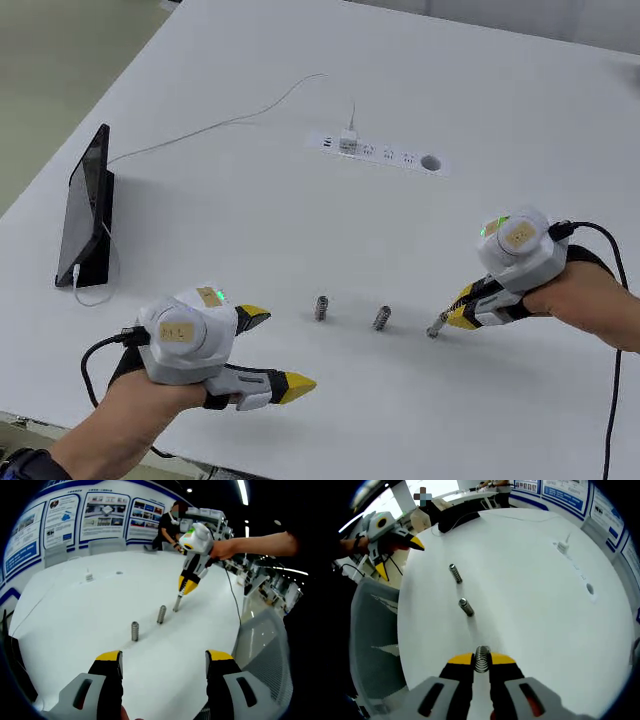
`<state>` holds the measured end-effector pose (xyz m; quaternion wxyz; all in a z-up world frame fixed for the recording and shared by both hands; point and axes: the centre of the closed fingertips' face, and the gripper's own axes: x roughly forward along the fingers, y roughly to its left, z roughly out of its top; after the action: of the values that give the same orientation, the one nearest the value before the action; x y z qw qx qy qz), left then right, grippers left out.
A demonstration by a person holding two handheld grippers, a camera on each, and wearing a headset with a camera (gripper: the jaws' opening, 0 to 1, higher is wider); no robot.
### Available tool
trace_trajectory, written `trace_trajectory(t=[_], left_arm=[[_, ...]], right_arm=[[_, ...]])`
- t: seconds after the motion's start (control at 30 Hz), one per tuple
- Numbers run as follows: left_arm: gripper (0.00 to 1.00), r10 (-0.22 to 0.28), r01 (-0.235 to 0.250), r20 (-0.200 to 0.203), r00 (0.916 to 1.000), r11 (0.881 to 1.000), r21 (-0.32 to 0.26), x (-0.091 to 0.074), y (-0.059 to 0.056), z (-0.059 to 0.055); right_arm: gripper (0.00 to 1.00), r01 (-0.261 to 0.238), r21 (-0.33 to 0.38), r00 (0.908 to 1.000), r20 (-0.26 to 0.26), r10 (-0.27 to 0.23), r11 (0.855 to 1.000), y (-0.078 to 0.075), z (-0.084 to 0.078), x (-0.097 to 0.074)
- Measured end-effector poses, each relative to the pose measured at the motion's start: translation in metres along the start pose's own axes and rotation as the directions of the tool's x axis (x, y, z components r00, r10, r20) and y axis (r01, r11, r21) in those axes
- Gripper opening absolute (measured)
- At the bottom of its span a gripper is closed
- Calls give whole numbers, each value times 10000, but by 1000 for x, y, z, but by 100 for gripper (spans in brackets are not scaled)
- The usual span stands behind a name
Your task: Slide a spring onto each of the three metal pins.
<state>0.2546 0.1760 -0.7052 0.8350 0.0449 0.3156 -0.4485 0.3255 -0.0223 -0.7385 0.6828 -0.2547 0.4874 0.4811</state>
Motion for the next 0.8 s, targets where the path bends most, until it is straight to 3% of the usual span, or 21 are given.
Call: trace_trajectory(t=[0.8], left_arm=[[69,123,-122,45,9999,9999,-79,-5,6,1]], right_arm=[[13,79,-778,9984,-551,-122,9969,-2,0,18]])
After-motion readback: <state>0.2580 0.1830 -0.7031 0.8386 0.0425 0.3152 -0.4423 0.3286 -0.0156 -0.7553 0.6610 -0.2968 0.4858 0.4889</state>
